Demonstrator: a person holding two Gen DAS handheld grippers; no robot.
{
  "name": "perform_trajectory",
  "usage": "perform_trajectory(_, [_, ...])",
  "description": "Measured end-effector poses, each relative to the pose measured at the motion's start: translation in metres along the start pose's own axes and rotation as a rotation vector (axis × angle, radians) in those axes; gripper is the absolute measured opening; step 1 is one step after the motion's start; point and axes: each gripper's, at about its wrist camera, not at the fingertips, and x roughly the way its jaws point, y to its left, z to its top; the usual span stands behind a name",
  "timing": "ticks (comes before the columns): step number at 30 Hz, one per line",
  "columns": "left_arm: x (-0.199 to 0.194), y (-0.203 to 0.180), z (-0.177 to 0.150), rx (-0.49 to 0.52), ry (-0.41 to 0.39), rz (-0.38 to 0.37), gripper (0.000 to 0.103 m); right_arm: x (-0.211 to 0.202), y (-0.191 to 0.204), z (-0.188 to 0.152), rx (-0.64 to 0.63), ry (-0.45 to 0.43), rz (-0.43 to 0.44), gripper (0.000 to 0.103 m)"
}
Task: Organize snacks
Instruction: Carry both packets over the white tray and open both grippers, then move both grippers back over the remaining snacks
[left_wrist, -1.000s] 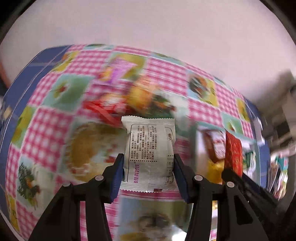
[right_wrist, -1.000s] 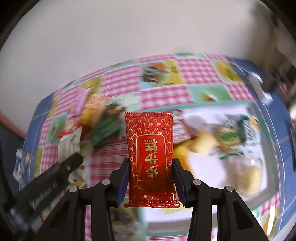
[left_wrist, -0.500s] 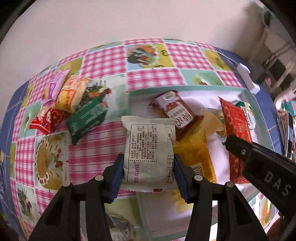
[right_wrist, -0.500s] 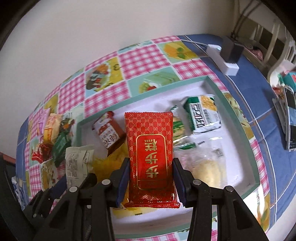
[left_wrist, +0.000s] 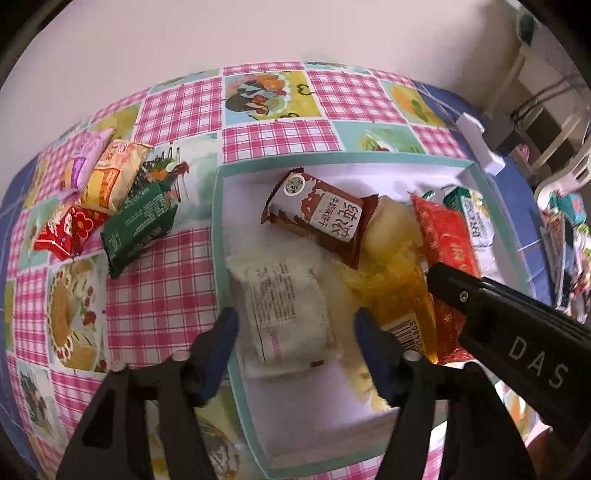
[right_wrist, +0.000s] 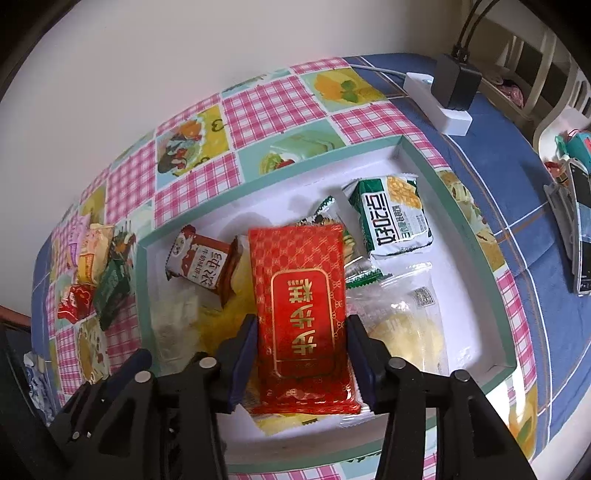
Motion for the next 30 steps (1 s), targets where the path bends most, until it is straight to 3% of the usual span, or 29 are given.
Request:
perform_trajectory(3, [-0.007, 0.002, 0.002, -0.017, -0.008, -0.013, 0.072, -0.006, 0.0, 0.001, -0.001, -0.019, 0.003, 0.056])
perform_trajectory(8, [-0.022, 0.017, 0.005, -0.082, -0.048, 0.018, 0.079, -0.016, 0.002, 0.002, -0.008, -0.052, 0.016, 0.068])
perform_trajectory(12, [-0.032, 0.048, 0.007, -0.185, -0.092, 0.092, 0.09, -0.016, 0.008, 0.001, -0.025, -0.057, 0.019, 0.077])
perform_trajectory(18, [-0.041, 0.099, 0.005, -0.314, -0.132, 0.185, 0.097, -0.015, 0.03, -0.005, -0.084, -0.062, 0.029, 0.084])
perform_trajectory(24, [-0.046, 0.146, -0.003, -0.421, -0.152, 0.224, 0.1, -0.014, 0.057, -0.012, -0.135, -0.073, 0.057, 0.091])
perform_trajectory(27, [-0.05, 0.168, -0.009, -0.47, -0.164, 0.238, 0.101, -0.013, 0.071, -0.015, -0.146, -0.078, 0.075, 0.103])
perform_trajectory(30, [-0.056, 0.193, -0.015, -0.527, -0.186, 0.242, 0.101, -0.014, 0.088, -0.019, -0.169, -0.094, 0.101, 0.103])
